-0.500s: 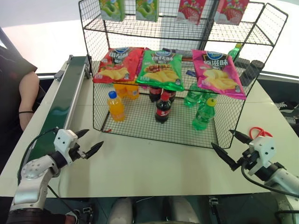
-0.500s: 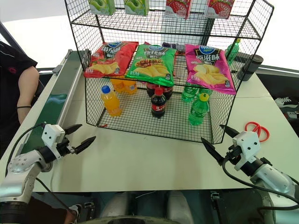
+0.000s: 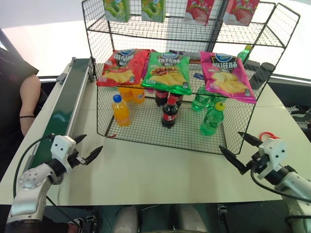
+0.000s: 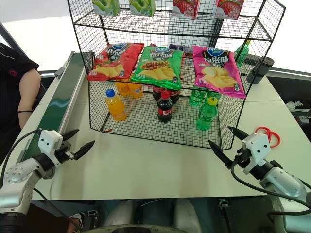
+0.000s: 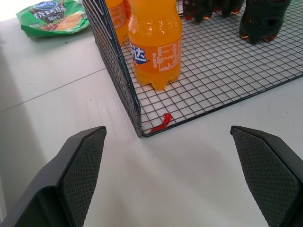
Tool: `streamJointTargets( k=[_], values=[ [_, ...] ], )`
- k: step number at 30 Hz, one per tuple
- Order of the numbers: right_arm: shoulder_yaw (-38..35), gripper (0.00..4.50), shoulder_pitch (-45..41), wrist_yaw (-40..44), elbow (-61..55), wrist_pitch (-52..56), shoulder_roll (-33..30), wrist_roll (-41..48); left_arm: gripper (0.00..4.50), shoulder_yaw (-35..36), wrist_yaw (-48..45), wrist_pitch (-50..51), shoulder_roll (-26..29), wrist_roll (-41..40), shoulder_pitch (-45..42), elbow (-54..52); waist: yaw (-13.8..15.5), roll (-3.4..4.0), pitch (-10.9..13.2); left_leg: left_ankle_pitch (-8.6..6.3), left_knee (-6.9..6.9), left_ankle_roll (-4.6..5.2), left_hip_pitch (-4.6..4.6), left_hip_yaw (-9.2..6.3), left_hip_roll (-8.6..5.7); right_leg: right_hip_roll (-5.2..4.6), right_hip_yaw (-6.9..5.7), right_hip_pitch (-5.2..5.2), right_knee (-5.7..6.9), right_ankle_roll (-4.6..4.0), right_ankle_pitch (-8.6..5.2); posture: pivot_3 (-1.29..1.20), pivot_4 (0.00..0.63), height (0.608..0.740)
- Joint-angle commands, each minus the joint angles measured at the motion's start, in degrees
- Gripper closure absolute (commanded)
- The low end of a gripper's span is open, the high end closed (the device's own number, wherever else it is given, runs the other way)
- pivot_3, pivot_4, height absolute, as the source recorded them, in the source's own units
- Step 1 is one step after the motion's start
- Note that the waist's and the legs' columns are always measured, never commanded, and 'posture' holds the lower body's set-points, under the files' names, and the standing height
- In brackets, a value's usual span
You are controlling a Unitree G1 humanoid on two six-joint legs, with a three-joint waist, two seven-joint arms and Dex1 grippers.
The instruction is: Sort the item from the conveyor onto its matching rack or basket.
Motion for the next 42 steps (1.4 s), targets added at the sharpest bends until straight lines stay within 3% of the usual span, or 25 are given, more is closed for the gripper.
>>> streamJointTargets(
  k=[1,42],
  values=[
    [-0.7,0.01,-0.4,-0.5,-1.7,-0.1,-0.5,0.1,0.00,1.3,0.4,-0.7,0.3,0.1,-0.5,-0.6,0.0,0.00,0.0,0.00,0.00,0.00,0.00,0.00,0.00,0.00,0.00,0.00,0.00,0.00,0.00,0.00,0.150,0.740],
    [2.7,0.01,-2.9,-1.6,-0.3,-0.5,0.6,-1.7,0.00,-0.2,2.2,0.0,-1.5,1.2,0.3,-3.5,0.0,0.02,0.0,-0.01,-0.07,-0.01,-0.03,0.01,-0.04,-0.13,-0.01,-0.06,-0.04,-0.18,-0.10,0.00,0.150,0.740]
  ],
)
